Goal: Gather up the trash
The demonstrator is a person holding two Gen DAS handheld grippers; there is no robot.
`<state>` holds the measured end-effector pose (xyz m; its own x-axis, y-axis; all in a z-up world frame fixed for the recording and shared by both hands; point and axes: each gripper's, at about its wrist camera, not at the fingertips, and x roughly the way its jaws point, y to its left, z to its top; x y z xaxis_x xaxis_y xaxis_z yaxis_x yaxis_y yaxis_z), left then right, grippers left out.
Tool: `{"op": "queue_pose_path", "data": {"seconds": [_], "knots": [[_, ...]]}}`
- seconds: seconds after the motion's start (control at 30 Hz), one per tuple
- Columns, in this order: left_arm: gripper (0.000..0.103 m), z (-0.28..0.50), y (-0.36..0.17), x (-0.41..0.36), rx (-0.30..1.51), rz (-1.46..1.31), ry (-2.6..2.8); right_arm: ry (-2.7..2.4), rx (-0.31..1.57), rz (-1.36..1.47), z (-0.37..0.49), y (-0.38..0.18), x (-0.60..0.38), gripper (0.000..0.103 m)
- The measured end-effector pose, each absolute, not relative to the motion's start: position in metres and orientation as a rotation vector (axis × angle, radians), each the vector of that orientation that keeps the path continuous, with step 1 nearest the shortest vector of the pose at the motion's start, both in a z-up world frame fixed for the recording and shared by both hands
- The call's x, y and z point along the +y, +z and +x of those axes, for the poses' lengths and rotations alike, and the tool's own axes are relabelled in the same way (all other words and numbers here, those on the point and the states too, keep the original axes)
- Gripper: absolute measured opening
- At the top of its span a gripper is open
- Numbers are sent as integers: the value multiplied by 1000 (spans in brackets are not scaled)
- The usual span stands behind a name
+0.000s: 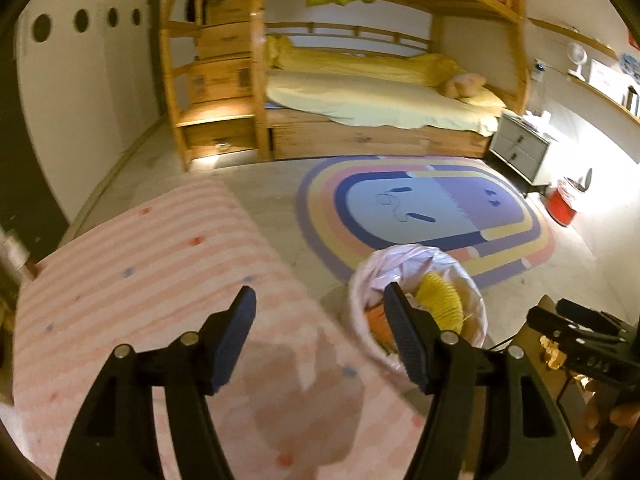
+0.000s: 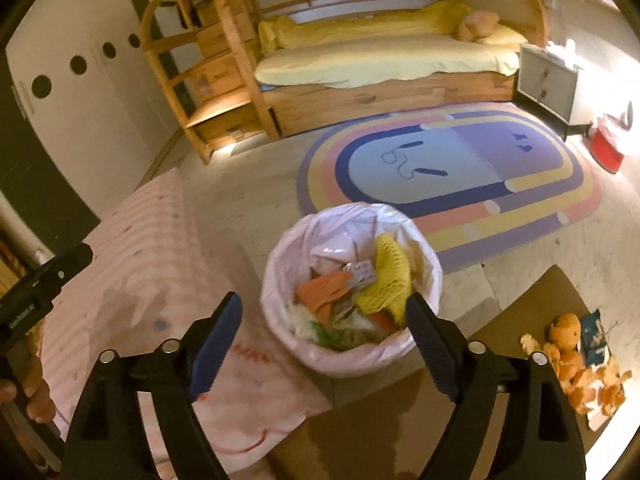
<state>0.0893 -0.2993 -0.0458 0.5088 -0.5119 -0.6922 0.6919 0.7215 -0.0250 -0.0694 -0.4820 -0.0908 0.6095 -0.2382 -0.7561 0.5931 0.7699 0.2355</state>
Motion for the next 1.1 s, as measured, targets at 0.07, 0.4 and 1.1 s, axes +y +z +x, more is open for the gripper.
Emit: {"op": "queue_pose_path", "data": {"seconds": [0.07,0.4,1.1], "knots": [[70,83,-39,-276,736,267,-673,-494,793,478,-68,-84,-467,89],[96,50,-16,-162,775,237,-485,-298,847,287,-53,-41,-360,94],[96,-44,19,-20,823,169,-197,-153,748,115,-108,36,-255,94]]}}
